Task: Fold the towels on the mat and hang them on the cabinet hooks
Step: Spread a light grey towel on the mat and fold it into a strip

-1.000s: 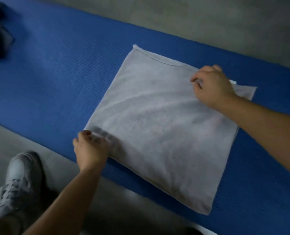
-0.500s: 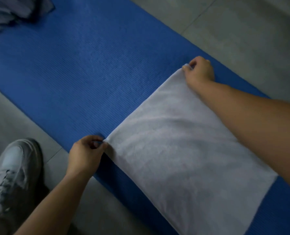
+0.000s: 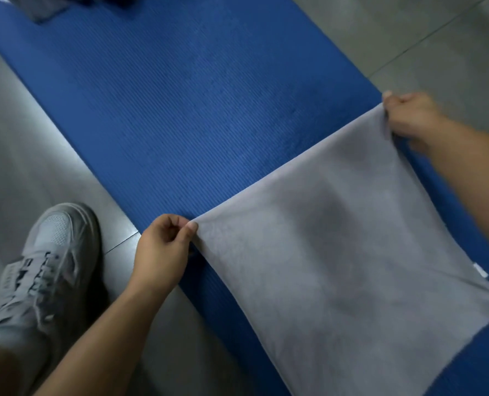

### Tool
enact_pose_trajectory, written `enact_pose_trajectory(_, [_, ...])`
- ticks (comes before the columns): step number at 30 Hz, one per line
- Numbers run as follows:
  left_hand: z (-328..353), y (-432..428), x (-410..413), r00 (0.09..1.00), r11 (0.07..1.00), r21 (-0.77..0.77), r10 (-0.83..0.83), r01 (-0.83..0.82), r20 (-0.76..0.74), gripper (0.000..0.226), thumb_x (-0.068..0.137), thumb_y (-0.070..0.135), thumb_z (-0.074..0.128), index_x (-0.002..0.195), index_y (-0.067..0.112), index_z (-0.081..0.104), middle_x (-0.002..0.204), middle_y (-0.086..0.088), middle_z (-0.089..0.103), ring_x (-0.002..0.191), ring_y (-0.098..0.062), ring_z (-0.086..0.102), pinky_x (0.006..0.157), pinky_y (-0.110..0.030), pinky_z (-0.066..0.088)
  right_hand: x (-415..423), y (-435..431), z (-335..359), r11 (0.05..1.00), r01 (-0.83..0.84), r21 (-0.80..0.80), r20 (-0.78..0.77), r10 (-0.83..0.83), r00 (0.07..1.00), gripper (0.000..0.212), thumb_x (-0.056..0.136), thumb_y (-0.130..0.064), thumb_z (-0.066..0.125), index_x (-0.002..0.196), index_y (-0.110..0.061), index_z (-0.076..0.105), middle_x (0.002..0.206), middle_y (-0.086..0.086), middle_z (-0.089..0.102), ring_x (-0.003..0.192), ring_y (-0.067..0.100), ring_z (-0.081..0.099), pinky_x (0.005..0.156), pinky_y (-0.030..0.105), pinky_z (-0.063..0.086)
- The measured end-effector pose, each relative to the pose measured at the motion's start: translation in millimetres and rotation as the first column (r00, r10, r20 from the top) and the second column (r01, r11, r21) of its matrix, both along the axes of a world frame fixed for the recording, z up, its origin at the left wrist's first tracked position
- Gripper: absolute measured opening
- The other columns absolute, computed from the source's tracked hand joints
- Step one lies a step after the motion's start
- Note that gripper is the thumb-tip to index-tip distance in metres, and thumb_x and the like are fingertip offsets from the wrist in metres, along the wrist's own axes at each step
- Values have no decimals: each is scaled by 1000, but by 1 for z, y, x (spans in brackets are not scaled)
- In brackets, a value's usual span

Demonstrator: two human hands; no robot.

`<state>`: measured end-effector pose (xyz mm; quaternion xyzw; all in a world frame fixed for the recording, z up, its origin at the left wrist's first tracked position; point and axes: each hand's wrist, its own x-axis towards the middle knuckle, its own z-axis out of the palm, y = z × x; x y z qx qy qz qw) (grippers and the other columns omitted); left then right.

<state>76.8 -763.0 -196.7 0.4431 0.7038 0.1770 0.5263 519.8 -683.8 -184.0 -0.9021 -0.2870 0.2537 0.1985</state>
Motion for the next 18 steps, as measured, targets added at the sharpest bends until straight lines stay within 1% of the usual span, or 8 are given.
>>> enact_pose_trajectory(3, [1,9,-7,999,1000,-17,-18,19,48,17,86,35,78,94,23,70,82,-2,74,84,-25,73,85,-51,60,-14,18,8,997,-77,-8,-31,77,997,46,95,-54,57,95,-9,68,76,9,54,59,21,46,62,28,40])
enact_pose_trajectory(5, [1,13,-11,997,997,-32,-72,73,32,18,83,37,81,93,25,74,82,2,74,84,-20,73,86,-49,59,-24,27,9,993,-113,-28,-129,109,986,36,91,-48,68,81,-14,63,72,6,54,58,19,48,54,26,49])
enact_pose_trajectory(7, [1,19,-12,994,994,-21,-105,105,-29,12,87,35,77,84,23,76,81,4,75,81,-17,72,84,-48,60,-31,37,3,996,-82,20,-251,84,964,30,90,-38,73,75,-15,60,77,5,58,63,19,57,52,23,58])
enact_pose_trajectory(8, [-1,23,-13,995,997,2,-79,79,-54,14,89,34,74,82,22,75,79,3,75,80,-19,72,82,-49,60,-34,42,-1,997,-49,51,-257,61,965,30,91,-37,72,73,-18,58,77,5,57,62,18,57,52,22,58])
enact_pose_trajectory(10, [-1,34,-16,995,997,74,33,-27,-91,18,91,33,71,81,19,72,75,-1,74,76,-24,71,78,-51,60,-37,56,-8,992,-6,128,-184,30,983,35,92,-44,68,68,-22,54,71,-1,54,59,13,51,51,21,49])
enact_pose_trajectory(13, [7,55,-24,975,967,175,201,-183,-91,18,94,32,69,87,16,69,80,-6,73,79,-28,71,80,-51,60,-52,81,-10,966,36,254,-181,11,983,39,91,-50,64,65,-22,54,64,-7,52,56,6,47,52,21,41])
enact_pose_trajectory(16, [19,73,-22,952,920,260,305,-293,-6,17,94,30,69,92,13,69,84,-4,72,78,-20,70,84,-47,60,-70,106,4,928,75,366,-199,-1,980,39,91,-49,64,65,-23,54,63,-12,50,54,0,43,50,15,40])
enact_pose_trajectory(18, [29,75,-17,956,909,296,283,-293,78,17,95,25,69,95,8,69,81,-1,70,74,-13,65,82,-40,60,-73,113,17,898,99,429,-198,-14,980,39,89,-51,64,64,-23,55,62,-13,50,54,0,42,53,16,39])
